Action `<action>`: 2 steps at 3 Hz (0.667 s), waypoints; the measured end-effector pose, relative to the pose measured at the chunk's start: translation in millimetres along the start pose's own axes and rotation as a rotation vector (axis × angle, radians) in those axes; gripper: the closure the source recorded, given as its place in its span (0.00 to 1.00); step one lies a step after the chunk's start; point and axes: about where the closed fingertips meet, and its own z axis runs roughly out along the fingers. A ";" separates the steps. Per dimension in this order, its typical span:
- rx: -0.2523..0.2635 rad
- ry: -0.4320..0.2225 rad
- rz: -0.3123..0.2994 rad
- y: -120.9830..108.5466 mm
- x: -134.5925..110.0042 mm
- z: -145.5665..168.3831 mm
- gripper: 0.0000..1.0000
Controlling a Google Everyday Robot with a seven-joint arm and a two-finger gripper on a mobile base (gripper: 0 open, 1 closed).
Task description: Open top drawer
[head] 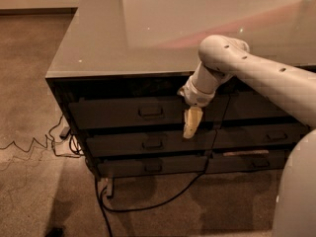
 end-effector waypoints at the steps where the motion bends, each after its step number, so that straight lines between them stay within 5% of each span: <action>1: -0.014 -0.030 0.004 -0.8 -2.2 9.3 0.00; 2: 0.003 -0.036 0.023 -2.8 -2.3 17.4 0.00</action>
Offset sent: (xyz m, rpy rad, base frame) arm 0.0091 0.0090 -0.0196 0.0462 -0.0178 -0.0575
